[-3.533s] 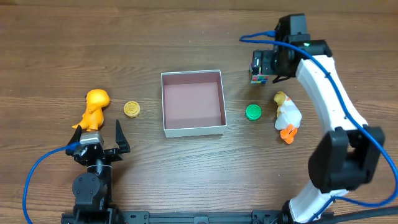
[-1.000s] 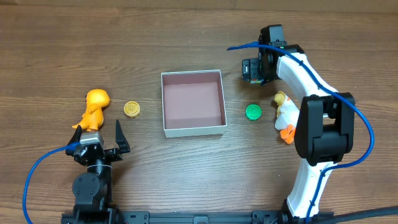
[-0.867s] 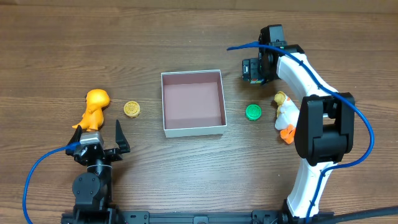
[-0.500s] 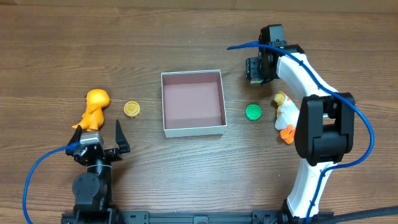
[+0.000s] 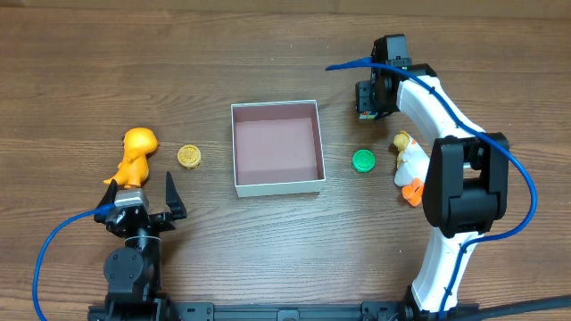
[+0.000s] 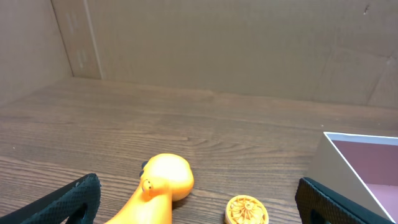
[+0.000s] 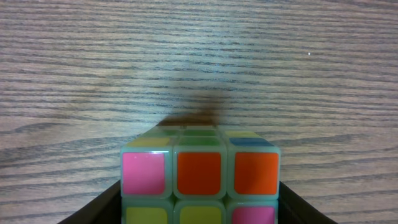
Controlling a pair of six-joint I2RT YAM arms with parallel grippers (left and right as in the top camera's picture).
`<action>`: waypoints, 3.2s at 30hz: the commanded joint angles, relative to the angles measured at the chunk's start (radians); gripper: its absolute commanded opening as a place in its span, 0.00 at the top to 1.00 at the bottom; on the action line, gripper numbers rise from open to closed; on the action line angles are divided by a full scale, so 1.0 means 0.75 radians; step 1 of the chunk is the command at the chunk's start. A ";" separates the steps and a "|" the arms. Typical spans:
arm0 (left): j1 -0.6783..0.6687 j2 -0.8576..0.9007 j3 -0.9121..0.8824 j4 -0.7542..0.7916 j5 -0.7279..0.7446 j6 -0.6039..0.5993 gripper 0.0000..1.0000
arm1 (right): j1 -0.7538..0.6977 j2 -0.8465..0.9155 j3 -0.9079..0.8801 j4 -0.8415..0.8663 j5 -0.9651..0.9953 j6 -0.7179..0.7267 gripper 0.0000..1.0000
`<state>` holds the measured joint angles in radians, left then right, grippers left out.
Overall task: Pack container
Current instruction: 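Close the right gripper on the Rubik's cube, then lift the cube and carry it left over the white box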
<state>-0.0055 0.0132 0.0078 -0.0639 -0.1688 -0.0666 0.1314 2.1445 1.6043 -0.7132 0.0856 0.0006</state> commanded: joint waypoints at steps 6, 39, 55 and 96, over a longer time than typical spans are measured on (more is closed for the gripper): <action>0.009 -0.003 -0.004 0.002 0.006 0.035 0.00 | 0.004 0.009 0.027 0.026 0.011 0.035 0.56; 0.009 -0.003 -0.004 0.002 0.006 0.035 0.00 | 0.257 0.004 1.264 -1.226 -0.011 0.465 0.68; 0.009 -0.003 -0.004 0.002 0.006 0.035 0.00 | 0.465 0.013 1.147 -1.252 -0.017 0.560 0.68; 0.009 -0.003 -0.004 0.002 0.006 0.035 0.00 | 0.587 0.014 0.547 -0.751 0.015 0.548 0.66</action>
<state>-0.0055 0.0132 0.0078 -0.0639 -0.1684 -0.0666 0.5758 2.1632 2.0602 -1.3022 0.0753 0.4137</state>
